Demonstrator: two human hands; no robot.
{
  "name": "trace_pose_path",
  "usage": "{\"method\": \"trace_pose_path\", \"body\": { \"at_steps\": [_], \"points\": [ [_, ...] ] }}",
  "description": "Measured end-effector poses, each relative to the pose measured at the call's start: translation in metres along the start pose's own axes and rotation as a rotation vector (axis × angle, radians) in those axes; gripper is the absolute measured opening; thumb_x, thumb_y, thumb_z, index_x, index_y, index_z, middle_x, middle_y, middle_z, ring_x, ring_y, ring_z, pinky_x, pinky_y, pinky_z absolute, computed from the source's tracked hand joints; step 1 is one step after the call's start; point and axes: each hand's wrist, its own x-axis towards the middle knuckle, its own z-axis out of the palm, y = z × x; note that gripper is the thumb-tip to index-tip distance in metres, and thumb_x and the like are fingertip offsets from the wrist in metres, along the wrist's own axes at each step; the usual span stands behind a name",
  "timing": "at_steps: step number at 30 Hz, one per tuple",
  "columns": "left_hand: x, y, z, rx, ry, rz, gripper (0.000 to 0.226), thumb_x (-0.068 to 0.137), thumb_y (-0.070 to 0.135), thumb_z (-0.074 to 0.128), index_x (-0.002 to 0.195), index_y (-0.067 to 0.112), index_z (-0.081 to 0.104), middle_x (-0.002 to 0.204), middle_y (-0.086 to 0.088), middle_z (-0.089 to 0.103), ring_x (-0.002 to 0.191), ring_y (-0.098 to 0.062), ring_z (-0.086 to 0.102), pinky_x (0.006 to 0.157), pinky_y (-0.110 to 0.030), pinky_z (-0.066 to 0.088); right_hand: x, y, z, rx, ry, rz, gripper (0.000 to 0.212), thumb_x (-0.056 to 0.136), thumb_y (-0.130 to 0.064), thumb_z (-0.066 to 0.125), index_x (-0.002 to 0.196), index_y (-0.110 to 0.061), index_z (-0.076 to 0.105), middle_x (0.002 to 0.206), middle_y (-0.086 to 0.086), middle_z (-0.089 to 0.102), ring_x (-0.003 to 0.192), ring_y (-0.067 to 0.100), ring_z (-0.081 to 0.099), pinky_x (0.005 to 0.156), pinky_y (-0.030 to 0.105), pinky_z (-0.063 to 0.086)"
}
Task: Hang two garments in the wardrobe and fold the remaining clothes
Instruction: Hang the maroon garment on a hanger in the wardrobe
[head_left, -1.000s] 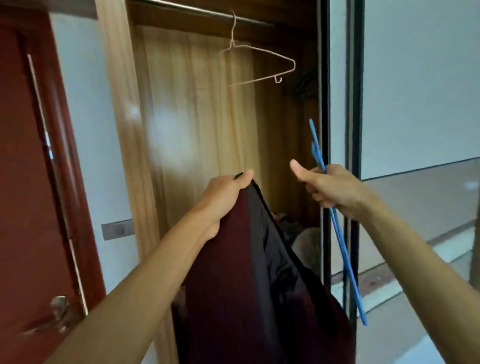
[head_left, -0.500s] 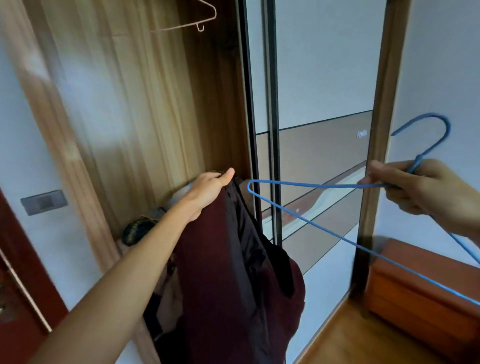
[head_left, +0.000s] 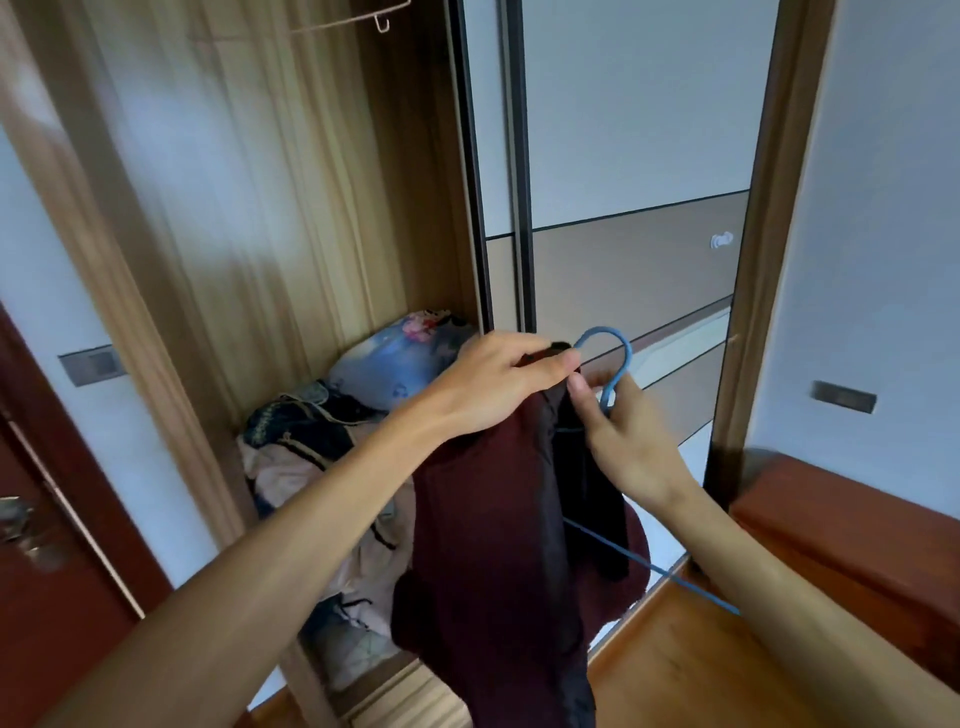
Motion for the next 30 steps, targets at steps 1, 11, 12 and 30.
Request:
{"method": "trace_pose_path", "body": {
  "at_steps": [1,11,12,30],
  "points": [
    [-0.001,0.000,0.000,-0.041,0.004,-0.004,0.043,0.102,0.033,0.054,0.059,0.032,0.059,0.056,0.020,0.050,0.060,0.006,0.046,0.064,-0.018,0.032,-0.001,0.000,0.008,0.067,0.043,0.024,0.034,0.100,-0.050,0.046,0.099,-0.018,0.055,0.082,-0.003,0.064,0.077,0.012,0.059,0.071,0.029,0.047],
    [-0.037,-0.023,-0.014,0.678,-0.083,-0.217,0.064,0.092,0.056,0.059,0.146,0.028,0.042,0.128,0.003,0.057,0.129,-0.023,0.048,0.094,-0.039,0.043,0.006,0.012,0.003,0.350,0.224,-0.067,0.020,0.093,-0.051,0.060,0.089,-0.032,0.057,0.082,0.007,0.071,0.066,0.022,0.059,0.071,0.045,0.051],
    [-0.038,-0.022,-0.012,0.748,-0.054,-0.171,0.059,0.092,0.057,0.058,0.142,0.029,0.045,0.113,0.004,0.052,0.119,-0.024,0.051,0.084,-0.037,0.041,0.006,0.011,0.004,0.381,0.226,-0.075,0.018,0.094,-0.047,0.061,0.089,-0.030,0.057,0.083,0.009,0.070,0.063,0.021,0.056,0.066,0.042,0.049],
    [-0.054,-0.077,-0.013,0.841,0.048,-0.047,0.038,0.099,0.058,0.032,0.082,0.024,0.033,0.068,0.001,0.050,0.077,-0.034,0.060,0.058,-0.038,0.028,0.026,-0.017,0.049,0.069,-0.149,-0.124,0.042,0.096,-0.056,0.050,0.100,-0.015,0.057,0.066,-0.005,0.065,0.060,0.008,0.058,0.064,0.029,0.045]
  ]
}}
